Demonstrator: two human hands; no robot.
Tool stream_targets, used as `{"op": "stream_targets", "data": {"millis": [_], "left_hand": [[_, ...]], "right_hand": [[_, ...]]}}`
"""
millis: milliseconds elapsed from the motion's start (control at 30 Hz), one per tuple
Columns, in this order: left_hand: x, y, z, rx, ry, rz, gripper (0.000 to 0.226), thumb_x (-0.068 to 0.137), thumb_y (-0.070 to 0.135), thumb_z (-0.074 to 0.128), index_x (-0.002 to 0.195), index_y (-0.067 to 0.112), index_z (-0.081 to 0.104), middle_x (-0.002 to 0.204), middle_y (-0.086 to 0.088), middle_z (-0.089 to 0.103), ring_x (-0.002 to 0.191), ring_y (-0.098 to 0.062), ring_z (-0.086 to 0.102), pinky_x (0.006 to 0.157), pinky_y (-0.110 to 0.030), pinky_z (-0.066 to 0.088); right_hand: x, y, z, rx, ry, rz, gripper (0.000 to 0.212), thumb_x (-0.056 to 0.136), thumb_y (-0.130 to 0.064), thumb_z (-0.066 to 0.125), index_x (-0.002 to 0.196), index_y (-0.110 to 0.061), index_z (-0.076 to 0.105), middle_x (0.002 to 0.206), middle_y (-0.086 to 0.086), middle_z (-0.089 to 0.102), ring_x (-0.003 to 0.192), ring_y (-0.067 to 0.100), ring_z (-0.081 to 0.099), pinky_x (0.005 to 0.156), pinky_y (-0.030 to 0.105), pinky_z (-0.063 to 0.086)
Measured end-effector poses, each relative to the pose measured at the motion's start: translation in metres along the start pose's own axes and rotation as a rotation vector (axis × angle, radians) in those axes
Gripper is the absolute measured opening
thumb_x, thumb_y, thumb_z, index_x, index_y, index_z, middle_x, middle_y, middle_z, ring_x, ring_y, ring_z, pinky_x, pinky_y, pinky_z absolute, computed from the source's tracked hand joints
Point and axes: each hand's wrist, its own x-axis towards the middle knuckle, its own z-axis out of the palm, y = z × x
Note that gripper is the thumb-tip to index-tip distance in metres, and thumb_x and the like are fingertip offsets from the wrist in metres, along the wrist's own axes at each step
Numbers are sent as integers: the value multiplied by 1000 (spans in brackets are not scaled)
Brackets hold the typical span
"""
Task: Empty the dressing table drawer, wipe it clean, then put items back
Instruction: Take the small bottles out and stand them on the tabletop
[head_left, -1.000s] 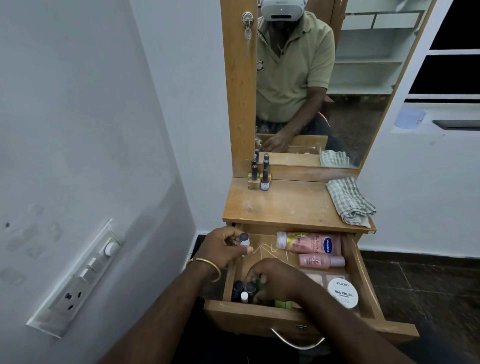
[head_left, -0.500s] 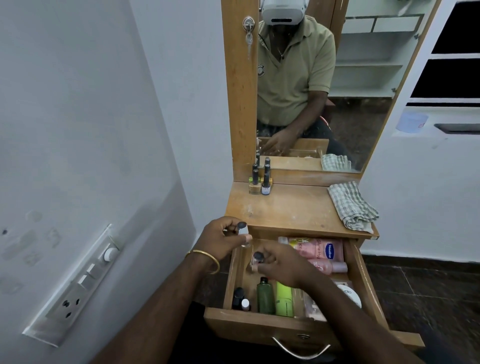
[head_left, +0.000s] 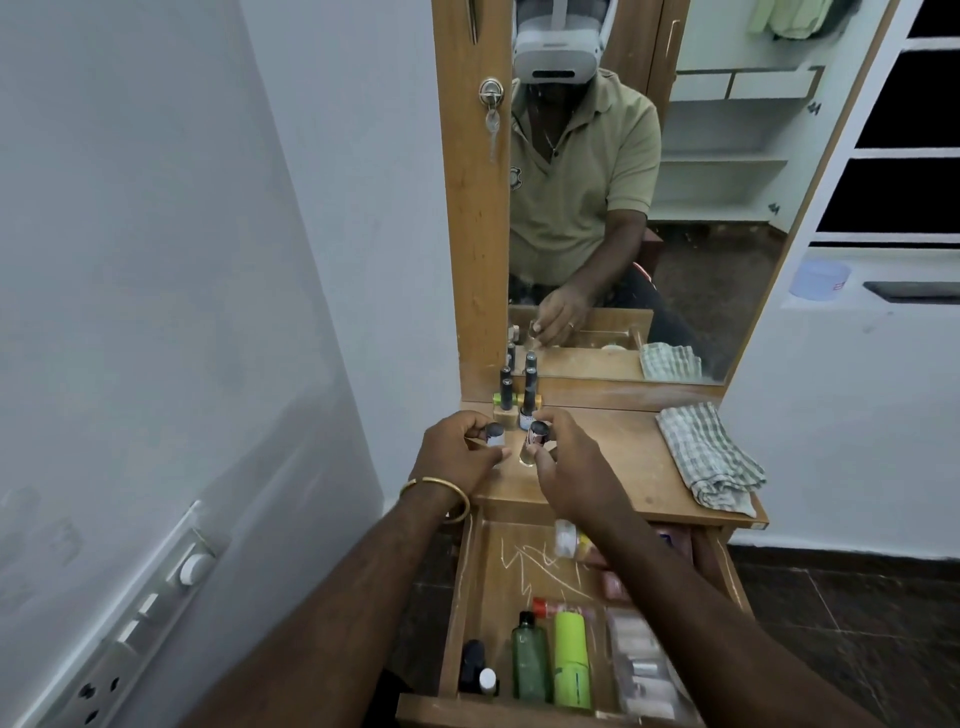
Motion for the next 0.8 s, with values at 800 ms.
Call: {"op": "stream_targets", "data": {"millis": [800], "left_hand": [[35,-15,28,-36,74,5,38,69,10,85,103,18,70,87,9,69,72,-1,62,70,-12,54]], "right_hand": [[44,27,25,-17,115,-61,49,86,-12,71,130,-23,54,121,1,60,111,14,54,90,22,40]]}}
